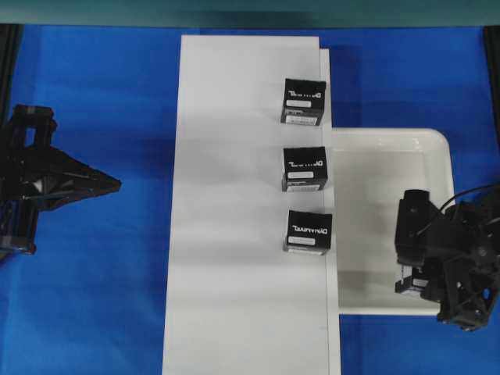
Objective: Place the box from the white plastic tray onto the white base.
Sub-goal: 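Close the right gripper on the box and lift it, then carry the box left onto the white base below the third box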
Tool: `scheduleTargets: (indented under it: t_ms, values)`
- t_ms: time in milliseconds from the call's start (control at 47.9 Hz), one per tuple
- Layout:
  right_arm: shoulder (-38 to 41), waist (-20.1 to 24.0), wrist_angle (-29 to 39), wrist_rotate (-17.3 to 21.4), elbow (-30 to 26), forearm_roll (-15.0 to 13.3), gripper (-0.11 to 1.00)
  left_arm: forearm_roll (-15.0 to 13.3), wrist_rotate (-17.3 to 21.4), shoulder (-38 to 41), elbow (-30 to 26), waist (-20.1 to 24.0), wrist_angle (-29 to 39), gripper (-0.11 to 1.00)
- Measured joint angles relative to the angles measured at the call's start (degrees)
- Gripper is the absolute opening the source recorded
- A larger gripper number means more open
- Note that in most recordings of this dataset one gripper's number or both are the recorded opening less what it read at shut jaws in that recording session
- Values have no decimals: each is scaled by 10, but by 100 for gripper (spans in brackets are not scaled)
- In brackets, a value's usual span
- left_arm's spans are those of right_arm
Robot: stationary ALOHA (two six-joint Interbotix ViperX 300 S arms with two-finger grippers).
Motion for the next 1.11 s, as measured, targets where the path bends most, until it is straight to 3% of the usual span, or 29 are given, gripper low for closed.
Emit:
scheduleTargets:
  t_ms: [376,669,898,1107]
  values:
    - [-41,-1,144,0,-177,34,59,0,0,-2,-8,0,23,-6]
    - [53,-1,232,-6,-282,37,60,0,0,-8,-23,0,28,-6]
    - [120,-1,250,-12,-345,36,60,0,-6,-11,-25,-6,28,-6]
    - [174,2,254,-24,-381,9,59,0,-11,-14,-25,-13,42,-6]
